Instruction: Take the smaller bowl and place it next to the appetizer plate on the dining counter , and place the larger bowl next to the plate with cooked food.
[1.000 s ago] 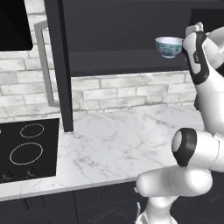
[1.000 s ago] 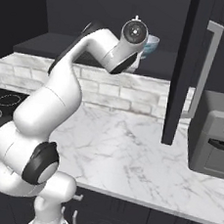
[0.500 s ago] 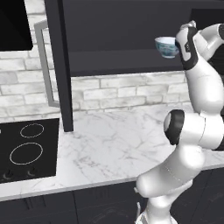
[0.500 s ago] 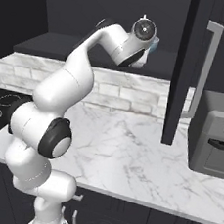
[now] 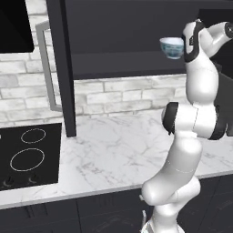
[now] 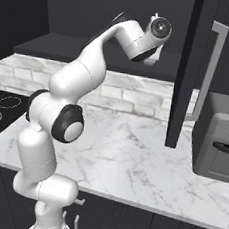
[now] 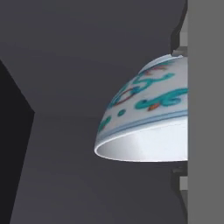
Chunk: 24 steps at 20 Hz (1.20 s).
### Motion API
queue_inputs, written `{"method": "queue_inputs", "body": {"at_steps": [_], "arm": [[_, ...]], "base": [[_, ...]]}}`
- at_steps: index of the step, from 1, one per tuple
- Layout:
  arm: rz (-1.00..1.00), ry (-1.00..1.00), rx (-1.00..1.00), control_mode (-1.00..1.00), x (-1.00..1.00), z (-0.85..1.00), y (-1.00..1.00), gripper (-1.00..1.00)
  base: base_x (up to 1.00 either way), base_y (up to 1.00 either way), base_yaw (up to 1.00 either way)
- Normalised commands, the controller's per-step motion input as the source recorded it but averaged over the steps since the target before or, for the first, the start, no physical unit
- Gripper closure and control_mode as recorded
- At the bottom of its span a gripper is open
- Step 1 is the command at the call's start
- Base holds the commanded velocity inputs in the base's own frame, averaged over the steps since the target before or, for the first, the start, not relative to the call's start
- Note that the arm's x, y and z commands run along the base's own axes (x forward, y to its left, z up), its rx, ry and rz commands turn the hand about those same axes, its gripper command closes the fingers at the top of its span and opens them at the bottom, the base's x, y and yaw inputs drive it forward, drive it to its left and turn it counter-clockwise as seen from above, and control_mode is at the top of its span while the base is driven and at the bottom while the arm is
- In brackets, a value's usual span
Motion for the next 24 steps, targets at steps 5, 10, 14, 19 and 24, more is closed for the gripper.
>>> {"method": "queue_inputs", "body": {"at_steps": [5, 10, 14, 19, 24], "arm": [[0.00, 0.00, 0.00, -1.00, 0.00, -0.32, 0.25, 1.00], [0.00, 0.04, 0.00, -1.00, -0.01, -0.84, 0.82, 1.00], [0.00, 0.04, 0.00, -1.00, -0.17, -0.70, 0.45, 1.00], [-0.02, -0.22, 0.01, -1.00, -0.96, -0.24, 0.22, 1.00], [-0.07, -0.07, 0.00, -1.00, -1.00, 0.06, 0.24, 1.00]], "base": [[0.00, 0.00, 0.00], [0.00, 0.00, 0.00], [0.00, 0.00, 0.00], [0.00, 0.00, 0.00], [0.00, 0.00, 0.00]]}}
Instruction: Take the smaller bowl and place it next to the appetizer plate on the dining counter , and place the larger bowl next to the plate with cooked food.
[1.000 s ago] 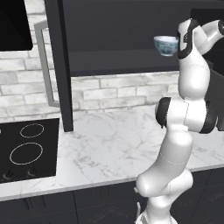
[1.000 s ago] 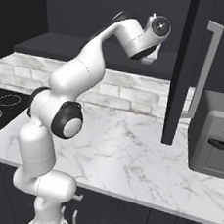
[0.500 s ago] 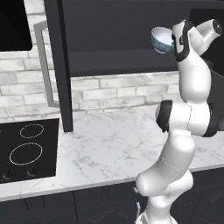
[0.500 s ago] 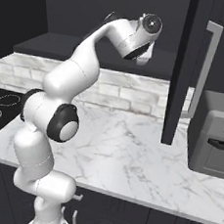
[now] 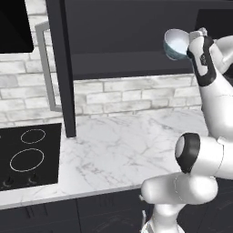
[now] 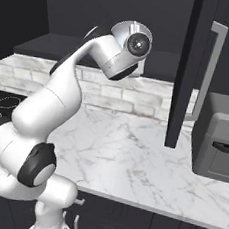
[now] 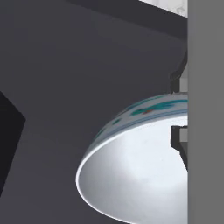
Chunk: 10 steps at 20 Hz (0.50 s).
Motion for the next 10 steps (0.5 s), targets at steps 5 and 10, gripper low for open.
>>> {"method": "queue_inputs", "body": {"at_steps": [5, 10], "arm": [[0.00, 0.22, -0.03, -1.00, -1.00, 0.38, 0.13, 1.00], [0.00, 0.29, 0.00, -1.00, -1.00, 0.74, -0.05, 1.00]], "base": [[0.00, 0.00, 0.00], [0.00, 0.00, 0.00]]}}
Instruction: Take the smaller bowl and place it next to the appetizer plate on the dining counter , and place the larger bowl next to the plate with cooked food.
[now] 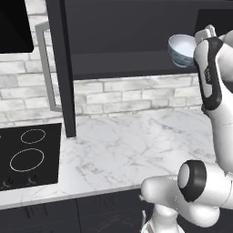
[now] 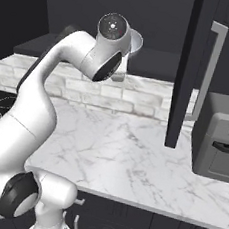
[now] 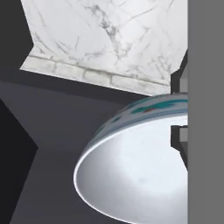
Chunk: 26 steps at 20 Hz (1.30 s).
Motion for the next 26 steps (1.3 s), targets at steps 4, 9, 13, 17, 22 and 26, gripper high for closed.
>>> {"method": "queue_inputs", "body": {"at_steps": [4, 9, 13, 17, 22, 26], "arm": [[0.13, 0.37, -0.09, -1.00, -1.00, 0.19, 0.00, 1.00], [0.31, 0.25, -0.13, -1.00, -1.00, -0.12, 0.00, 1.00], [0.28, -0.06, -0.07, -1.00, -1.00, -0.45, 0.10, 1.00], [0.16, -0.07, -0.15, -1.00, -0.94, -0.92, 0.64, 1.00], [0.01, -0.10, -0.26, -1.00, -0.19, -0.71, 0.90, 1.00], [0.00, -0.09, 0.02, -1.00, -0.11, -0.06, 0.14, 1.00]], "base": [[0.00, 0.00, 0.00], [0.00, 0.00, 0.00], [0.00, 0.00, 0.00], [0.00, 0.00, 0.00], [0.00, 0.00, 0.00], [0.00, 0.00, 0.00]]}}
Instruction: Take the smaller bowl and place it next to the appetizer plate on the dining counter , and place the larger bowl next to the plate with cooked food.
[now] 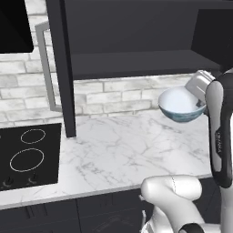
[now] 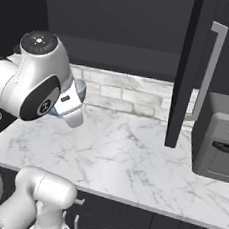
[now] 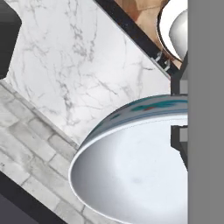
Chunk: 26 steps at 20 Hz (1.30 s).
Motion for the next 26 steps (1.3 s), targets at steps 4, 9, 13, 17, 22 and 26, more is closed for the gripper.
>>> {"method": "queue_inputs", "body": {"at_steps": [4, 9, 13, 17, 22, 26], "arm": [[0.00, -0.20, 0.14, -1.00, -0.42, -0.03, 0.01, 1.00], [0.00, -0.13, 0.12, 1.00, -0.36, 0.00, 0.00, 1.00], [0.00, 0.00, 0.00, 1.00, 0.00, 0.00, 0.00, 1.00], [0.00, 0.00, 0.00, 1.00, 0.00, 0.00, 0.00, 1.00], [0.00, 0.00, 0.00, 1.00, 0.00, 0.00, 0.00, 1.00], [0.00, 0.00, 0.00, 1.00, 0.00, 0.00, 0.00, 1.00]], "base": [[0.00, 0.00, 0.00], [-0.29, 0.00, 0.00], [-0.85, 0.01, 0.06], [-1.00, 0.89, 0.20], [-0.88, 1.00, 0.34], [-0.58, 1.00, 0.57]]}}
